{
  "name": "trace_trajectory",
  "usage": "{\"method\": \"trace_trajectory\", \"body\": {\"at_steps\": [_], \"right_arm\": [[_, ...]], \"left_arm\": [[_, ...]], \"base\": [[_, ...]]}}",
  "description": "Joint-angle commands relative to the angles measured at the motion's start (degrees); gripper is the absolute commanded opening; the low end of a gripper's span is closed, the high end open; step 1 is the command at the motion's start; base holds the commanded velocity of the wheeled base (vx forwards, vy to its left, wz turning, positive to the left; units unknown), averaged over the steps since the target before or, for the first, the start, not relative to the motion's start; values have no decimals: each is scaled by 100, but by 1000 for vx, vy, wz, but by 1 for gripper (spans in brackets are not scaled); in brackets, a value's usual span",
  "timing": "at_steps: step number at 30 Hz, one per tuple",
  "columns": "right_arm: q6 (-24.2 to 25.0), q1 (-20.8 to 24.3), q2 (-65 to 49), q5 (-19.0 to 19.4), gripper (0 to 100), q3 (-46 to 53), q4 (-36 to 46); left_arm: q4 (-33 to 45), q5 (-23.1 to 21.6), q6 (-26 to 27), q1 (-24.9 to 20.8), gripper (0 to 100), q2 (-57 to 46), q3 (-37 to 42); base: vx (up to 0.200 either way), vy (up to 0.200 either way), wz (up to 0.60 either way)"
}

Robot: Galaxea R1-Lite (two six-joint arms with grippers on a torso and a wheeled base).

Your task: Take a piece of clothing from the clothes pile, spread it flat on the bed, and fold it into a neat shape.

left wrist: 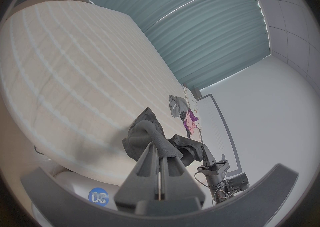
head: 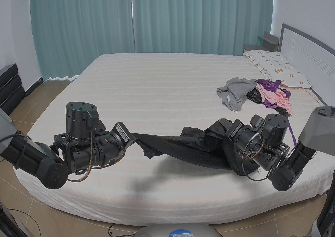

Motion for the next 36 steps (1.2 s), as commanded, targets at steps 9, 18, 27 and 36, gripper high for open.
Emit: {"method": "trace_trajectory", "body": {"at_steps": [9,18,27,36], "right_arm": [[-63,-41,-380,9,0,42,80],[-98,-85,-925,1,0,657,98],[-239,-164,-2375,-8,0,1606,133],[-573,-718,-4238,71,0,1360,1108]], "left_arm": [[30,62,24,32,0,-383,114],[223,62,51,-12,0,-770,430],[856,62,59,-21,0,-1807,562],[1744,79,262,-3,0,-2950,281]], "base": [[0,0,0],[-111,0,0],[-200,0,0],[-22,0,0]]}}
